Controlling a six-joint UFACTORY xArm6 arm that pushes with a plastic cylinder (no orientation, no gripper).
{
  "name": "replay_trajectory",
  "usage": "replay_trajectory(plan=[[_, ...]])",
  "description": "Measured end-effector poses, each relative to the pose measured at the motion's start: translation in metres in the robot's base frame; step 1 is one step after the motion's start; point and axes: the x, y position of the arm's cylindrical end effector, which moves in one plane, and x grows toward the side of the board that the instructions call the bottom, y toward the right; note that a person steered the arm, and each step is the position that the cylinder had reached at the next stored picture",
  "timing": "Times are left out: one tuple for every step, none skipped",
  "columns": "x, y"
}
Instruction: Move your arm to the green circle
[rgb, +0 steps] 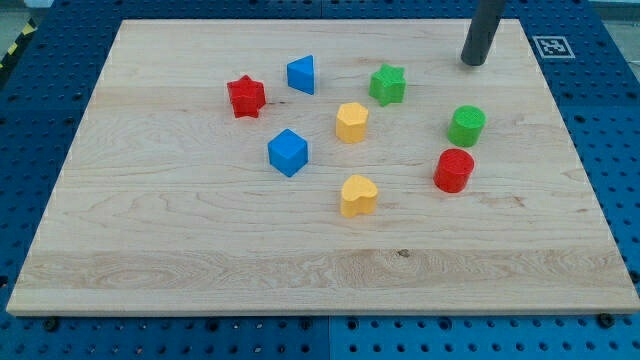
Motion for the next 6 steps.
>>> replay_trajectory(plan=[[0.006, 0.0], [0.047, 0.004], [0.093, 0.019], [0.14, 0.006], [0.169, -0.047], [0.196, -0.06]])
